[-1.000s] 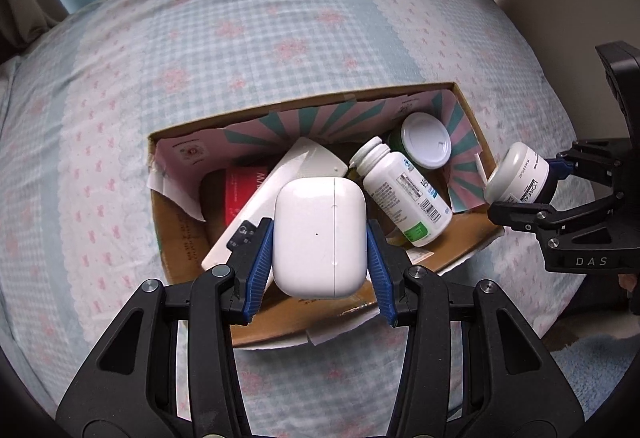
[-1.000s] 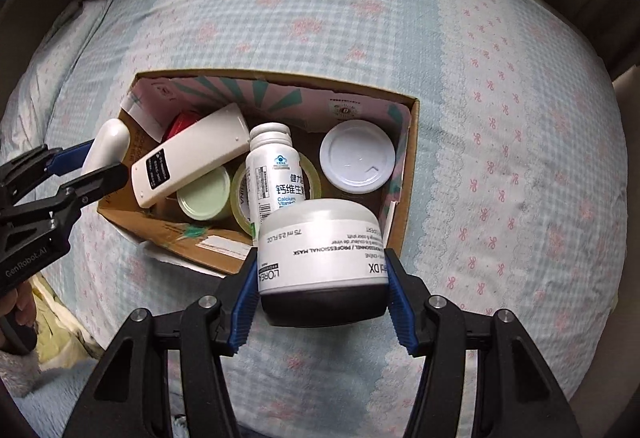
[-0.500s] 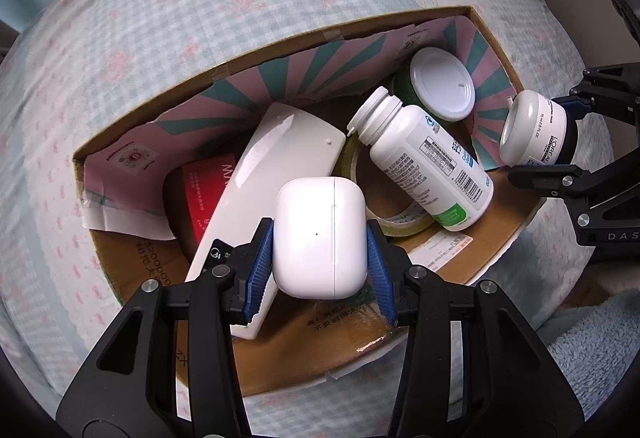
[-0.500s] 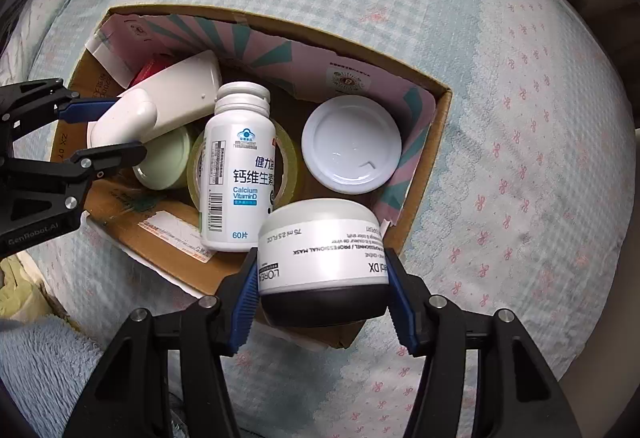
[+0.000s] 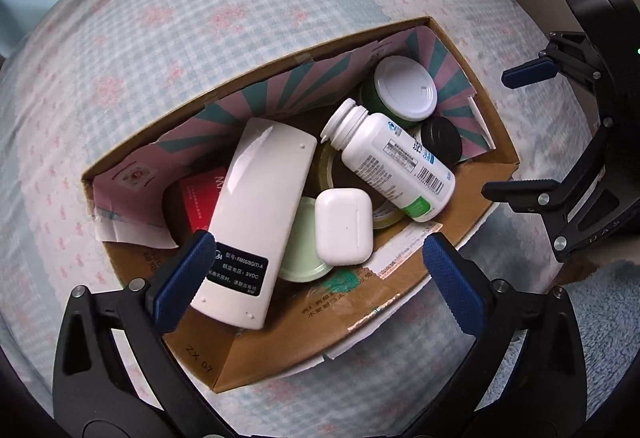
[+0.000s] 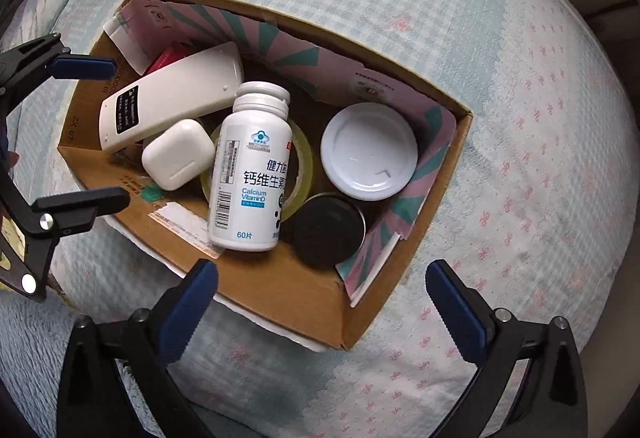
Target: Organize rigid objects
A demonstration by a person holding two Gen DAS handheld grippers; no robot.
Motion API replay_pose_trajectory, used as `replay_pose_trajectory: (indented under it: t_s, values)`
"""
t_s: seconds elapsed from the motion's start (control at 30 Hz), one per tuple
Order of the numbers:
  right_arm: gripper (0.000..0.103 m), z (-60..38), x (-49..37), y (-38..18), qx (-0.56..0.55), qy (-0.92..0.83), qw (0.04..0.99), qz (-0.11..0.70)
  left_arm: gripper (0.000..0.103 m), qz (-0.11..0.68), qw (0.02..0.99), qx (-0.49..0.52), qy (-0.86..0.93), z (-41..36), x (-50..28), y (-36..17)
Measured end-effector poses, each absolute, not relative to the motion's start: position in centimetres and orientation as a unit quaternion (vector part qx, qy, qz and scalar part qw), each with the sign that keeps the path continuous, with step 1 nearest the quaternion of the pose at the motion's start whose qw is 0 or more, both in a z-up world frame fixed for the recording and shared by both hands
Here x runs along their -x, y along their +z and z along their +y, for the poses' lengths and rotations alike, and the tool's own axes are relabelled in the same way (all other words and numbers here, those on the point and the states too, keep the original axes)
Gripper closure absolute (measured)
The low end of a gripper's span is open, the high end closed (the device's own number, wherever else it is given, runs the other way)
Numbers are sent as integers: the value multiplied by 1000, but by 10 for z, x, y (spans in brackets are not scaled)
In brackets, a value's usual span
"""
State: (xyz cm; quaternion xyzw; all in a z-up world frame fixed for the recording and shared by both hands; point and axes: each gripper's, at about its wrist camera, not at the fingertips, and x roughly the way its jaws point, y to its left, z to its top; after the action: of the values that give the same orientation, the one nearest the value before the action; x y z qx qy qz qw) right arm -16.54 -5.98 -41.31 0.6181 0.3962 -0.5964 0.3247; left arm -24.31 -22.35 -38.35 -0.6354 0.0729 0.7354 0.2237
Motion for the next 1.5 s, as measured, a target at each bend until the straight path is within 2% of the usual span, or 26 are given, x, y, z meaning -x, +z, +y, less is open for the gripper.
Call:
replay_pose_trajectory:
  t_s: [0.43,0.6,0.8,1.0,1.33,1.5]
  values:
    - [0,-49,151,-375,-588,-633,335,378,0,70,195,614,761,-232,215,-342]
    - [0,-34,141,-342,-571,-670,326,346,0,89,206,579,784,-225,202,-310]
    - [0,-3,124,-303,-576,-711,303,266,0,96,202,547,807,-219,185,-269]
    - [0,25,104,-226,-530,-769,283,220,0,62,174,508,841,-209,161,-198]
    - [0,99,83,-56,-400,-871,256,125,0,-33,102,356,928,-170,80,-20]
    - [0,135,66,-10,-342,-900,244,113,0,-39,54,298,952,-140,37,22]
